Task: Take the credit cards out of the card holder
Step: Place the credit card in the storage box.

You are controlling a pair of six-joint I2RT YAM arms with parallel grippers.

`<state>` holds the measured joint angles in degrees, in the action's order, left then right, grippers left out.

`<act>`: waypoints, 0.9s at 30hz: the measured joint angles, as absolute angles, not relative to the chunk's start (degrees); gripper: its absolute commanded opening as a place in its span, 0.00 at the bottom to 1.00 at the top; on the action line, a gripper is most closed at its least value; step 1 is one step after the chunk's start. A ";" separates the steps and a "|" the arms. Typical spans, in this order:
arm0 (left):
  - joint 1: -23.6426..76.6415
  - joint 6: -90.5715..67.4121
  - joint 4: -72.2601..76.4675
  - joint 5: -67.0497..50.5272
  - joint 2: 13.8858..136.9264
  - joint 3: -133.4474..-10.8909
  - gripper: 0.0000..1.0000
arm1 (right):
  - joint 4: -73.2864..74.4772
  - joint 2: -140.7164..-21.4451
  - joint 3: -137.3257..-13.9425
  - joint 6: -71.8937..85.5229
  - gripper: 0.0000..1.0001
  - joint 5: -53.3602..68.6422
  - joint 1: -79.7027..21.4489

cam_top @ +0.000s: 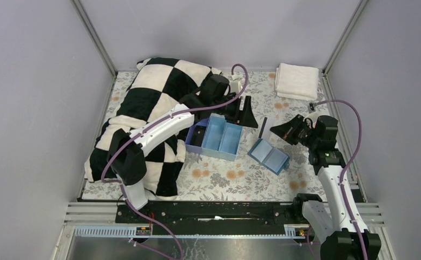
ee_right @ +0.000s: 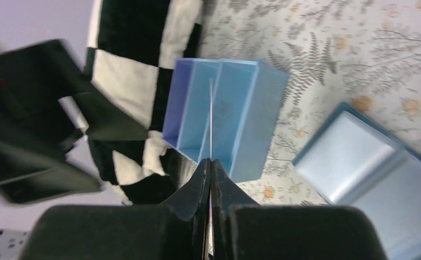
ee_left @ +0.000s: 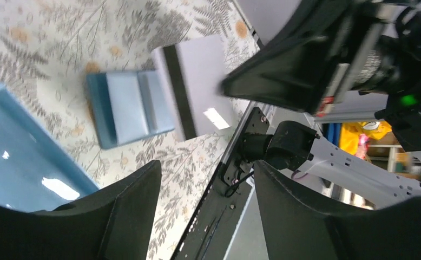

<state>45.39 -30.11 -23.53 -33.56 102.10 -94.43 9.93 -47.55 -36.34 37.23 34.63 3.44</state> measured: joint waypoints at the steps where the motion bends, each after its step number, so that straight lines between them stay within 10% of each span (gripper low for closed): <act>1: 44.58 -31.00 -22.24 -34.65 101.97 -92.60 0.72 | 7.73 -47.51 -35.66 38.24 0.00 35.97 3.44; 15: 40.58 -52.73 9.72 -48.60 98.72 -71.66 0.63 | -22.96 -50.43 -27.31 57.84 0.00 51.24 3.44; 22: 40.36 -59.42 19.66 -50.59 98.72 -71.48 0.39 | -28.16 -50.57 -26.98 61.25 0.00 53.89 3.44; 27: 40.23 -60.14 19.49 -50.59 98.76 -71.48 0.00 | -28.32 -50.65 -27.05 61.10 0.00 54.74 3.49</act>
<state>40.23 -60.14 19.49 -50.59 98.76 -71.48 -28.32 -50.65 -27.05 61.10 54.74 3.49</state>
